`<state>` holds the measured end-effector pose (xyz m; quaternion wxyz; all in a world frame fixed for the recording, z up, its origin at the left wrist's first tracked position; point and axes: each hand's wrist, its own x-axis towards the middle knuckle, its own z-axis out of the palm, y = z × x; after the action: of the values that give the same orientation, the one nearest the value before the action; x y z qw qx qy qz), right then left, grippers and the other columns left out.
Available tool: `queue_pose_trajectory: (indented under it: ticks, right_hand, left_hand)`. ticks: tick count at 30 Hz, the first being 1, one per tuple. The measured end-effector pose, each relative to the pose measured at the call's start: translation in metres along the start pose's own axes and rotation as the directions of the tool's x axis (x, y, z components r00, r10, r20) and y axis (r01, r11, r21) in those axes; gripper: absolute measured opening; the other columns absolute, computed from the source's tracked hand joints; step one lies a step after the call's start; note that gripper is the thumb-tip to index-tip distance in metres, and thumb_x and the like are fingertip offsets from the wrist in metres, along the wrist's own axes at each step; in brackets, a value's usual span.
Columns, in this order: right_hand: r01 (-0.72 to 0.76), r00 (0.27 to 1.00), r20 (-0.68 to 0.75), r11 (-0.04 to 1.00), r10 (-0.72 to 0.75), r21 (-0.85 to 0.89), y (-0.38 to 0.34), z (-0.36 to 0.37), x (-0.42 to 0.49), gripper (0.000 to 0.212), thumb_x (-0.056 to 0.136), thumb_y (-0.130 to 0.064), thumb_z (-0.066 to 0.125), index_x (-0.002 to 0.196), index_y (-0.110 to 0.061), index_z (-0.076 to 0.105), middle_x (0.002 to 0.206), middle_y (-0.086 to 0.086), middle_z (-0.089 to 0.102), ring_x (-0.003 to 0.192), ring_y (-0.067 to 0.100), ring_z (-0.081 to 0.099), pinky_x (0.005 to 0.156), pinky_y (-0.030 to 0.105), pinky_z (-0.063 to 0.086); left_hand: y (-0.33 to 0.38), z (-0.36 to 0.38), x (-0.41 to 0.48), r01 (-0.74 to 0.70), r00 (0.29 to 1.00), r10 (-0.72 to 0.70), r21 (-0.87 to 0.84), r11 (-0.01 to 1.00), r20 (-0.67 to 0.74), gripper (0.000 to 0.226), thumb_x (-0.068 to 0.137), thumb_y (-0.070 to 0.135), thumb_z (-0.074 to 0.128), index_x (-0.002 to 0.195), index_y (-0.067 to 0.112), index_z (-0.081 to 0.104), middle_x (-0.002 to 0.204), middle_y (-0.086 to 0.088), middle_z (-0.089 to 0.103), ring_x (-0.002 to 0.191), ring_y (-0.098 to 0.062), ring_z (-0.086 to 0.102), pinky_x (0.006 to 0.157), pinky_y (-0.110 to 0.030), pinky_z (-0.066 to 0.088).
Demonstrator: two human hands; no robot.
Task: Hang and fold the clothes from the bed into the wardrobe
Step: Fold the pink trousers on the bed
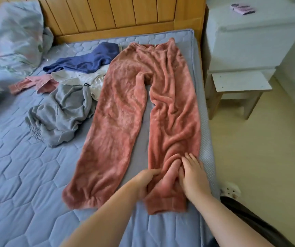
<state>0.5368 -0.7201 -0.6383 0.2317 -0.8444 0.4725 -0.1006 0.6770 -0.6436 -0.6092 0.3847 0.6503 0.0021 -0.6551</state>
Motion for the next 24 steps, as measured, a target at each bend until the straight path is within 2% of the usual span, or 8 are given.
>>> queue_pose_trajectory:
  ticks: [4,7,10,12,14,18,22,24]
  right_hand:
    - [0.035,0.989,-0.146,0.96,0.006,0.277,-0.01,-0.017,-0.036,0.03,0.095,-0.021,0.055,0.12,-0.006,0.062,0.128,0.009,0.059,0.127,0.026,0.046,0.108,0.029,0.03]
    - [0.107,0.986,-0.155,0.936,-0.057,0.334,-0.011,-0.028,-0.057,0.029,0.084,-0.04,0.063,0.1,-0.016,0.065,0.099,-0.008,0.06,0.102,0.014,0.053,0.086,0.01,0.033]
    - [0.111,0.98,0.136,0.968,-0.144,0.226,-0.012,-0.028,-0.071,0.062,0.064,-0.071,0.06,0.107,-0.026,0.06,0.102,-0.013,0.052,0.101,0.006,0.047,0.088,0.021,0.039]
    - [0.177,0.95,0.254,0.983,-0.181,0.041,-0.008,-0.023,-0.076,0.072,0.061,-0.07,0.06,0.117,-0.027,0.055,0.113,-0.01,0.049,0.108,0.01,0.045,0.093,0.027,0.039]
    - [0.253,0.94,0.265,0.96,-0.215,-0.117,-0.005,-0.021,-0.076,0.045,0.075,-0.047,0.059,0.113,-0.023,0.056,0.115,-0.006,0.047,0.11,0.017,0.046,0.087,0.026,0.035]
    - [0.278,0.96,0.012,0.95,-0.279,-0.141,-0.02,-0.039,-0.081,0.01,0.078,-0.009,0.062,0.077,-0.016,0.055,0.08,-0.001,0.057,0.076,0.024,0.055,0.069,0.027,0.035]
    - [0.378,0.811,-0.451,0.922,-0.372,-0.082,-0.025,-0.063,-0.093,0.026,0.055,0.014,0.054,0.066,-0.009,0.05,0.068,0.005,0.048,0.063,0.022,0.045,0.065,0.026,0.025]
    - [0.371,0.862,-0.286,0.906,-0.418,-0.204,-0.023,-0.065,-0.102,0.031,0.049,0.012,0.058,0.07,-0.011,0.052,0.074,0.004,0.048,0.069,0.024,0.047,0.064,0.029,0.025]
  left_hand:
    - [-0.034,-0.008,-0.025,-0.086,0.989,0.115,0.263,0.961,-0.096,0.022,0.089,0.022,0.064,0.094,0.001,0.068,0.087,-0.013,0.068,0.077,-0.022,0.065,0.07,-0.028,0.053]
    - [-0.046,-0.018,-0.036,-0.275,0.691,0.668,0.753,0.597,-0.278,0.012,0.086,0.028,0.061,0.09,0.017,0.063,0.079,0.005,0.063,0.074,-0.014,0.059,0.067,-0.026,0.044]
    - [-0.062,-0.031,-0.045,-0.515,0.463,0.885,0.828,0.221,0.051,0.031,0.082,0.045,0.058,0.103,0.024,0.062,0.094,0.013,0.058,0.088,-0.007,0.055,0.078,-0.022,0.043]
    - [-0.075,-0.034,-0.044,-0.478,0.522,0.78,0.876,-0.067,0.345,0.06,0.074,0.059,0.055,0.121,0.022,0.057,0.115,0.01,0.055,0.105,-0.009,0.048,0.091,-0.023,0.039]
    - [-0.082,-0.033,-0.039,-0.327,0.643,0.655,0.916,-0.233,0.397,0.065,0.071,0.055,0.055,0.127,0.021,0.05,0.125,0.008,0.05,0.116,-0.014,0.042,0.098,-0.027,0.036]
    - [-0.063,-0.013,-0.059,-0.327,0.603,0.765,0.945,-0.021,0.226,0.015,0.074,0.022,0.055,0.085,0.012,0.053,0.094,-0.001,0.057,0.095,-0.023,0.052,0.074,-0.036,0.044]
    - [-0.052,-0.004,-0.076,-0.475,0.067,0.915,0.819,-0.322,0.398,0.008,0.066,0.011,0.058,0.073,0.009,0.053,0.072,0.0,0.052,0.069,-0.019,0.046,0.051,-0.029,0.036]
    - [-0.06,-0.006,-0.078,-0.423,0.215,0.823,0.81,-0.407,0.526,0.008,0.075,0.014,0.059,0.081,0.009,0.058,0.08,-0.004,0.057,0.076,-0.025,0.052,0.057,-0.033,0.041]
